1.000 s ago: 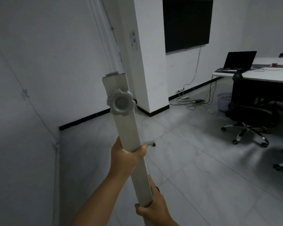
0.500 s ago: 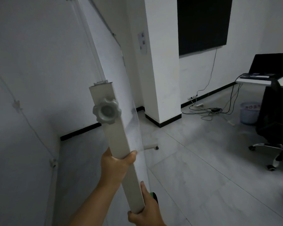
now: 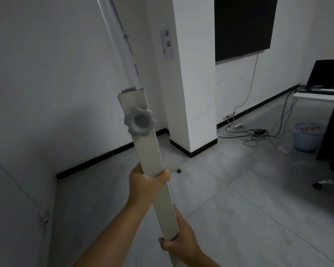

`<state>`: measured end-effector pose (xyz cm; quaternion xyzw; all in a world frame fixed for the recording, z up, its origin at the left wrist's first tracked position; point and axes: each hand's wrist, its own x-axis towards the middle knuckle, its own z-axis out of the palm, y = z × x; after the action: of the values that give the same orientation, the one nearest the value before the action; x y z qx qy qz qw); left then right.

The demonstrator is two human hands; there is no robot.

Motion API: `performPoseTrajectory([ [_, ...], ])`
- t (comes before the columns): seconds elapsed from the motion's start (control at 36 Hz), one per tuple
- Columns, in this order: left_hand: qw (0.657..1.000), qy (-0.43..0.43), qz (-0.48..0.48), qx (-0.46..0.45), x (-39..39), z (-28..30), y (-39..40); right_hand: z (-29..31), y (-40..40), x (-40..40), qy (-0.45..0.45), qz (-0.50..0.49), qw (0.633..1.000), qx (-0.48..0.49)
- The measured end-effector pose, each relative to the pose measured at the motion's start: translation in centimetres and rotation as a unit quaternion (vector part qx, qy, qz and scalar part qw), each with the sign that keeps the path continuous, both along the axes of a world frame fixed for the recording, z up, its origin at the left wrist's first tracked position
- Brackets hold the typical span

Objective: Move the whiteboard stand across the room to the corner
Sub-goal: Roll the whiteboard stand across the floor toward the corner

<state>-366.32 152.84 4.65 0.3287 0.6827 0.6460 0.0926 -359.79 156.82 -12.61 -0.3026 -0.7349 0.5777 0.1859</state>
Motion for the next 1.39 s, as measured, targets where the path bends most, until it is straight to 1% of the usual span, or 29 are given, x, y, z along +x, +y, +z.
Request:
performPoseTrajectory([
  [0.17, 1.000, 0.003, 0.011, -0.008, -7.9, 0.0, 5.7, -0.4, 5.8, -8.2, -0.006, 0.003, 1.000, 0.009],
  [0.31, 1.000, 0.002, 0.022, -0.022, -14.4, 0.3, 9.7, 0.5, 9.8, -14.3, -0.008, 0.005, 1.000, 0.009],
  [0.39, 1.000, -0.005, 0.026, -0.013, -18.4, 0.4, 11.9, 0.6, 11.9, -18.4, -0.013, 0.011, 1.000, 0.011],
  [0.44, 1.000, -0.010, 0.025, -0.012, -21.2, 0.5, 13.2, 0.5, 13.1, -21.1, -0.015, 0.015, 1.000, -0.004],
  [0.58, 1.000, 0.006, 0.029, -0.009, -28.0, 0.4, 16.4, 0.1, 16.2, -28.2, -0.013, 0.009, 1.000, -0.009],
  [0.64, 0.999, 0.013, 0.029, -0.005, -31.0, 0.2, 17.6, -0.2, 17.6, -31.4, -0.015, 0.004, 0.999, -0.029],
  [0.69, 1.000, 0.017, 0.023, -0.005, -34.0, 0.1, 18.8, 0.2, 19.0, -34.5, -0.003, 0.004, 0.997, -0.081],
  [0.72, 1.000, 0.020, 0.022, -0.006, -35.5, 0.1, 19.4, 0.5, 19.5, -35.9, -0.006, 0.002, 0.996, -0.090],
  [0.89, 1.000, 0.021, 0.009, -0.020, -44.0, 0.2, 22.0, 0.9, 21.4, -44.0, -0.020, -0.040, 0.999, -0.021],
  [0.94, 1.000, 0.017, 0.005, -0.018, -46.7, 0.3, 22.6, 1.0, 22.0, -46.7, -0.011, -0.047, 0.998, -0.033],
  [1.06, 1.000, 0.012, 0.003, -0.015, -51.6, 0.1, 24.0, 0.4, 23.1, -51.3, -0.009, -0.041, 0.999, -0.015],
  [1.39, 1.000, 0.003, -0.022, -0.009, -65.3, 0.0, 27.1, -0.6, 25.8, -64.8, 0.019, -0.064, 0.998, -0.009],
])
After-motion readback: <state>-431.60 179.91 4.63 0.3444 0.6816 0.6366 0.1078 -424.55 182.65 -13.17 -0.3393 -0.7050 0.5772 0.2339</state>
